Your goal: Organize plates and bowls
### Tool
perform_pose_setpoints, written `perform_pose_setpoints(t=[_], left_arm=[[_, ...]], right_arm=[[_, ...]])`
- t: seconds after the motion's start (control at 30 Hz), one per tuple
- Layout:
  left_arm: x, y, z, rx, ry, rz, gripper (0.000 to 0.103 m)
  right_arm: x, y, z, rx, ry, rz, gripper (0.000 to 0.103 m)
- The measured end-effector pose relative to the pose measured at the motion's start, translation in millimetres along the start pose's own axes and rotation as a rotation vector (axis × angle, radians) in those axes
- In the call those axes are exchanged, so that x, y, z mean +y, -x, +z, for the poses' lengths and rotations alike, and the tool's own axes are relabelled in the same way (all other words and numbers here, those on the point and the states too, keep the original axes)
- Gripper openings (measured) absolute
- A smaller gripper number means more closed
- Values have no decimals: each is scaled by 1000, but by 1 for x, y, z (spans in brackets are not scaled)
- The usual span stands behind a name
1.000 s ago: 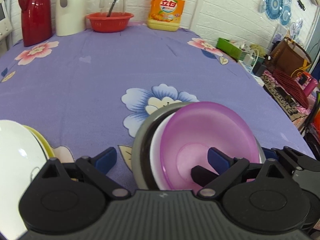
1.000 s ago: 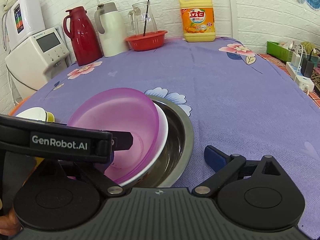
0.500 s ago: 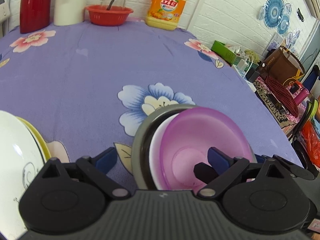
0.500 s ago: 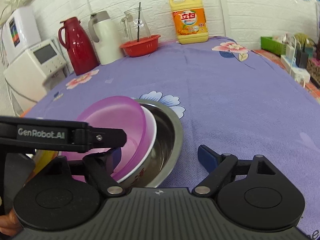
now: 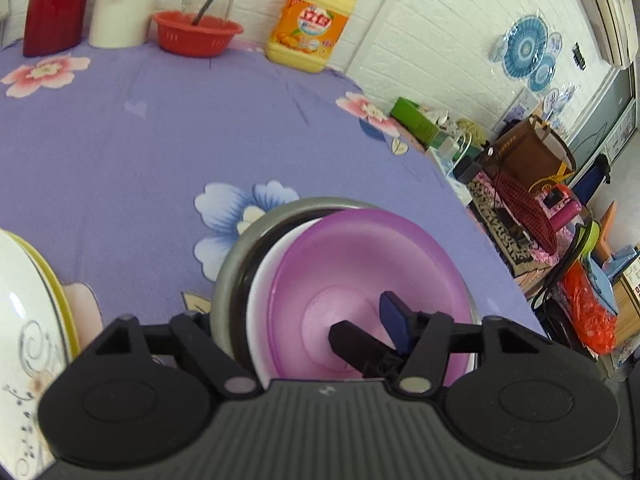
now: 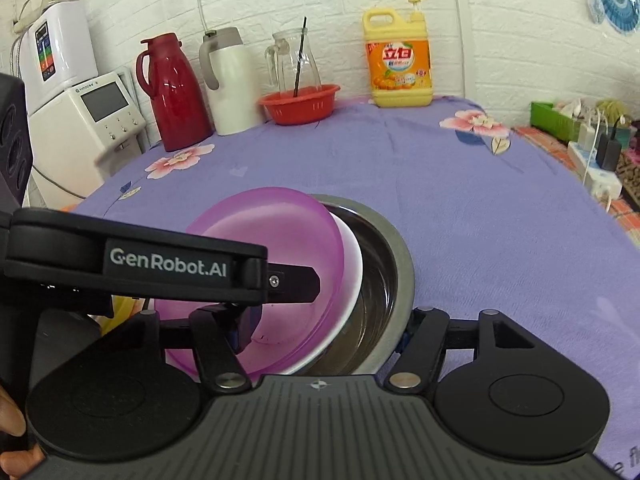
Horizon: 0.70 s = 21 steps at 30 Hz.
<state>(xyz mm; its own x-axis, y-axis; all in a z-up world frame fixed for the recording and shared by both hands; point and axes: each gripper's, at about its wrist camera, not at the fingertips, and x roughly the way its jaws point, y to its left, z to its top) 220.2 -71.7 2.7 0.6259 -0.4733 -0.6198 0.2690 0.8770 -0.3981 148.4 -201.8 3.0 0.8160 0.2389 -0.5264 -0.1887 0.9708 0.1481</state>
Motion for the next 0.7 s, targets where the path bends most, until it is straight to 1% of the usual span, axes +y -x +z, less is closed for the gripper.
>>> perform_pose_setpoints(t=[0.07,0.13,0.23,0.33,0.47,0.57,0.63,0.7], left_arm=[[3,13,4,-29,4,4,62],[11,30,9,-68,7,26,62],[30,58,12,-120,19,85,62],[56,88,10,-158,44,162,62],[96,121,-1,-177,104,263,62],[123,139,-13,-182,159,321,62],[136,145,-20,-181,178,341,62],[147,146,-25,-174,198,339,62]], right_arm=[[8,3,7,-18,21,8,103],[19,5,14,-33,42,31,103],[45,2,22,-49,75,93,103],[76,-6,27,-52,104,176,103],[122,-22,25,-15,142,298,103],[149,-31,19,27,166,364,103],[161,-36,14,56,177,392,103],[169,-39,11,79,185,400,103]])
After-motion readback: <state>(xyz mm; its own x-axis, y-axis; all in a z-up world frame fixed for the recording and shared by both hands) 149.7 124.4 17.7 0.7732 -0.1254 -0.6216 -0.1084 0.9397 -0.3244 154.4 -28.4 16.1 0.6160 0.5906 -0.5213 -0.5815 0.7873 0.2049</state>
